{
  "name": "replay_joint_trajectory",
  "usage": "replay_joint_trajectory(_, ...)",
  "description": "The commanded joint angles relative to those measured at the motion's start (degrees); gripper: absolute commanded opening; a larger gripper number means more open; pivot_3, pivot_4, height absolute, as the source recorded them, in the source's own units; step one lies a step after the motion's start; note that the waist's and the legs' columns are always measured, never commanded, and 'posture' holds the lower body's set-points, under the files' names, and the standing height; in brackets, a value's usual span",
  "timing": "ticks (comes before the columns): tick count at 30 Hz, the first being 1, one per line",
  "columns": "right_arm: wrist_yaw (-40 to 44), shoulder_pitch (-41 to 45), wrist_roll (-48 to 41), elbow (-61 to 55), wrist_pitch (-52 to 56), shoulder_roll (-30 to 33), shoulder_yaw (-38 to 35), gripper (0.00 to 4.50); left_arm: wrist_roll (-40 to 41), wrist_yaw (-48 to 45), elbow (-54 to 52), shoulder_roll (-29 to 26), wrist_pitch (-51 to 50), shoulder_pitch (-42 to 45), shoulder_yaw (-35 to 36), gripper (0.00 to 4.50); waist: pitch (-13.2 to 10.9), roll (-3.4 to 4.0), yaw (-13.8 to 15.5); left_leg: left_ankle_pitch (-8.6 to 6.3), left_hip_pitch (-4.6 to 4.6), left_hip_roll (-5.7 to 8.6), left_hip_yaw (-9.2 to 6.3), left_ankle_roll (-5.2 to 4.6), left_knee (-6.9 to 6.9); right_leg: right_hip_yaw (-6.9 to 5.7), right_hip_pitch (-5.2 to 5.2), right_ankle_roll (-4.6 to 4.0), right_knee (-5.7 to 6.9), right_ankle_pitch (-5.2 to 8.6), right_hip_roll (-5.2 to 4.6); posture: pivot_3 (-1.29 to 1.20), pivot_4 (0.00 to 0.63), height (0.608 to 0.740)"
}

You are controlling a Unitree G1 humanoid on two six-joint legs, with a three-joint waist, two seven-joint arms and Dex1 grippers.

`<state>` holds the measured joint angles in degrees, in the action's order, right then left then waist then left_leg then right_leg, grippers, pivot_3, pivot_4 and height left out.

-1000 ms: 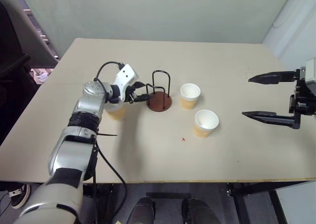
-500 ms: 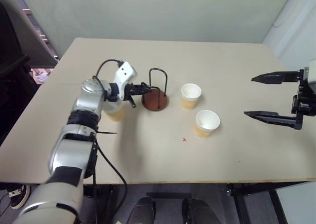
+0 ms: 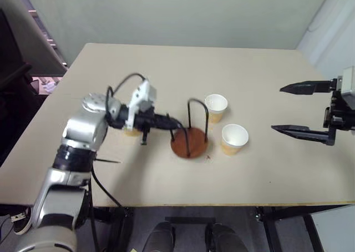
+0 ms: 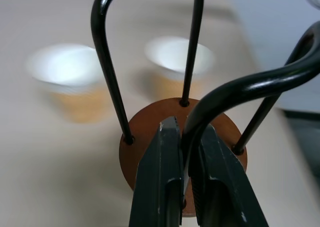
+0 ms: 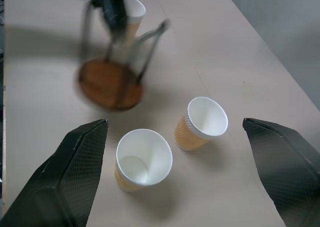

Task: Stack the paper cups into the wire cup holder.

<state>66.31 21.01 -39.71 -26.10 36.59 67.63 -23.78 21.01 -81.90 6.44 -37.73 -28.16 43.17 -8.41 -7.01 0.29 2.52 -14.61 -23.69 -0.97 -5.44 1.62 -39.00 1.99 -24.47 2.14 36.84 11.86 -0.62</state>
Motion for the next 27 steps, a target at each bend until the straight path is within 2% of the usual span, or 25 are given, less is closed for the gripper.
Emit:
replay_joint_trajectory(1, -0.64, 0.07, -0.9, -1.27, -0.37, 0.16, -0.98, 4.5, -1.41, 3.65, -2.6, 2.44, 1.34, 0.38, -1.52, 0.03, 0.0, 0.0, 0.18, 0.03, 0.01, 0.0, -0.03, -0.05, 0.0, 0.0, 0.03, -0.02, 0.01, -0.02, -0.02, 0.0, 0.15, 0.74)
replay_joint_trajectory(3, -0.81, -0.25, -1.1, -1.73, -0.07, 0.16, -1.1, 4.5, -1.58, 5.36, -1.38, 4.83, 1.87, 0.64, -2.12, 0.03, 0.0, 0.01, 0.2, -0.22, 0.16, 0.0, -0.06, -0.69, 0.01, 0.0, 0.22, -0.04, 0.0, -0.04, -0.15, 0.0, 0.15, 0.74)
replay_joint_trajectory(7, -1.32, -1.03, -2.01, -2.95, 0.86, 0.14, -1.58, 4.5, -1.96, 6.24, -0.46, 7.19, 1.61, 0.49, -3.63, 0.03, 0.0, 0.0, -0.16, -0.23, 0.47, 0.04, 0.05, -0.79, -0.01, 0.0, 0.54, -0.04, -0.03, -0.05, -0.28, 0.0, 0.15, 0.74)
replay_joint_trajectory(15, -3.05, -3.56, -3.22, -5.49, 1.92, -0.49, -1.92, 4.5, -5.21, 5.88, -0.87, 4.9, 4.49, -2.74, -6.24, 0.03, 0.0, 0.03, -0.71, -0.16, 0.58, 0.04, 0.08, -0.57, 0.12, 0.0, 0.56, -0.03, -0.03, 0.03, -0.25, 0.0, 0.15, 0.74)
replay_joint_trajectory(18, -3.82, -4.23, -3.11, -6.27, 1.92, -0.7, -0.84, 4.5, -5.85, 7.41, 0.33, 5.78, 5.33, -3.06, -6.32, 0.03, 0.01, 0.04, -0.63, -0.17, 0.55, 0.08, 0.07, -0.54, 0.12, 0.01, 0.57, -0.01, -0.05, 0.08, -0.26, 0.0, 0.15, 0.74)
replay_joint_trajectory(22, -4.97, -5.13, -0.24, -7.19, 1.63, 0.02, 2.59, 4.5, -6.79, 8.48, -1.26, 6.29, 6.63, -5.06, -7.24, 1.23, 0.01, 0.04, -0.52, -0.18, 0.51, 0.18, 0.06, -0.57, 0.1, 0.01, 0.58, 0.05, -0.08, 0.11, -0.38, 0.0, 0.15, 0.74)
replay_joint_trajectory(27, -5.07, -7.17, 3.06, -7.19, 0.19, -0.39, 6.03, 4.5, -7.91, 11.32, -0.42, 6.58, 8.34, -5.29, -5.89, 3.07, -0.01, 0.05, -0.5, -0.21, 0.48, 0.19, 0.07, -0.53, 0.11, 0.01, 0.57, 0.09, -0.13, 0.13, -0.41, 0.0, 0.15, 0.74)
